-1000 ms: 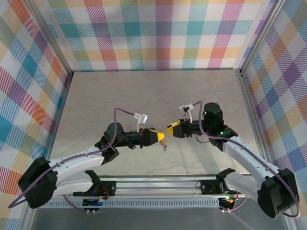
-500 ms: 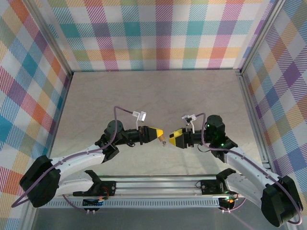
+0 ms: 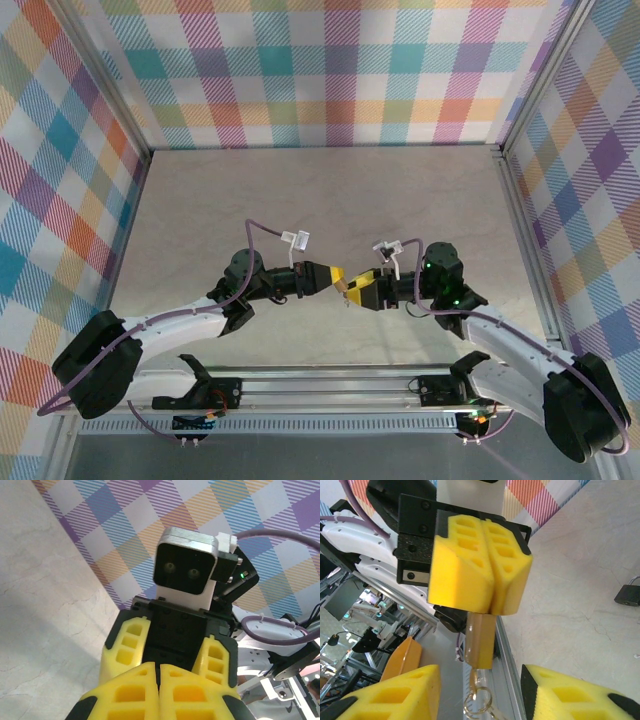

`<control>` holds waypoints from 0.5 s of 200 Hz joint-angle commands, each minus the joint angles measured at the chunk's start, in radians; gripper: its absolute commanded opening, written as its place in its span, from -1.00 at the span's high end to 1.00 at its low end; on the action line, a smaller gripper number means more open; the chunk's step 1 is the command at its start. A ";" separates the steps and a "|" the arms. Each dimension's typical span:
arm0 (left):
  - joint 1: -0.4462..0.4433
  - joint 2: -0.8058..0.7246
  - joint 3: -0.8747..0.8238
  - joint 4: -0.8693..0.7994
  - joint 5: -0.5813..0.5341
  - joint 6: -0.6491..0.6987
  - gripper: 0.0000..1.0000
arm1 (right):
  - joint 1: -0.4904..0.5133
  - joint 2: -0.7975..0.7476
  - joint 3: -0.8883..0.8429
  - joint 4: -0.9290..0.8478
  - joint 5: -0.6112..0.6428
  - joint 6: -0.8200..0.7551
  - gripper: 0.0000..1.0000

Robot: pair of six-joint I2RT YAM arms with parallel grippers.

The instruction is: Lock with the key

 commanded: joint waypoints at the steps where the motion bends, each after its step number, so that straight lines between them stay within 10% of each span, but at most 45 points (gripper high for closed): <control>1: 0.006 -0.002 0.035 0.071 -0.003 -0.007 1.00 | 0.015 0.017 -0.002 0.069 0.001 0.006 0.11; 100: 0.010 0.008 0.032 0.080 -0.015 -0.010 1.00 | 0.036 0.015 0.004 0.040 0.012 -0.011 1.00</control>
